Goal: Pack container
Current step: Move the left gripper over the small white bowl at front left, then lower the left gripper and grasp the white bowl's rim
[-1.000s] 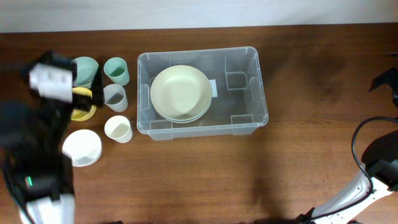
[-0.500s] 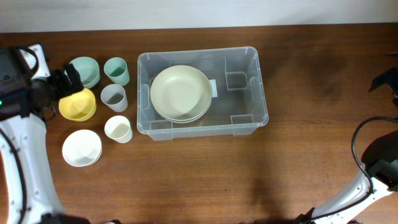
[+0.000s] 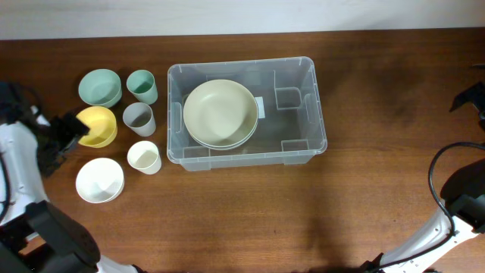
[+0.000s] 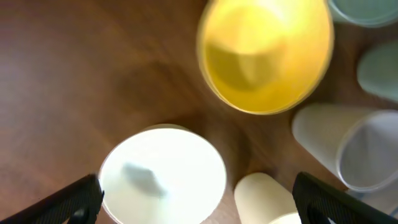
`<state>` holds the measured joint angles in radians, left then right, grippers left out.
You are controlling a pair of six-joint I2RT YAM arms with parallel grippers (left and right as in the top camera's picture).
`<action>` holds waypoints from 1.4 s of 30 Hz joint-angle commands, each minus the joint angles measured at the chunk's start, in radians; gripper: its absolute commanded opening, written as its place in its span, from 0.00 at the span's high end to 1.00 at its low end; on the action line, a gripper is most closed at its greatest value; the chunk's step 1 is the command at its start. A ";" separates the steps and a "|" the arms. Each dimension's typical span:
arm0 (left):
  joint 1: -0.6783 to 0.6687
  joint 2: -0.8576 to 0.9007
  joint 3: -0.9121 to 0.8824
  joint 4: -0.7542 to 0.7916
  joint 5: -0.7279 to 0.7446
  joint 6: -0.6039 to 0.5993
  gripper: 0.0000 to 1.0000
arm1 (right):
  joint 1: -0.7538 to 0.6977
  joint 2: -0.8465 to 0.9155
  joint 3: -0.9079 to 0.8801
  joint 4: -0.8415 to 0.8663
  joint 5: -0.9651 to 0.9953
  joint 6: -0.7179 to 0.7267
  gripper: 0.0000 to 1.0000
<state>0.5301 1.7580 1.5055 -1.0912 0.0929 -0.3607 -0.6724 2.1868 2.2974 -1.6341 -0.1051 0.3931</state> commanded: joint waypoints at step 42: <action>0.066 -0.002 -0.370 0.097 -0.130 -0.200 0.01 | 0.004 -0.021 -0.004 0.000 0.005 0.008 0.01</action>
<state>0.5922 1.7580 1.1580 -1.0290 -0.0277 -0.5617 -0.6724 2.1868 2.2974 -1.6341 -0.1051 0.3927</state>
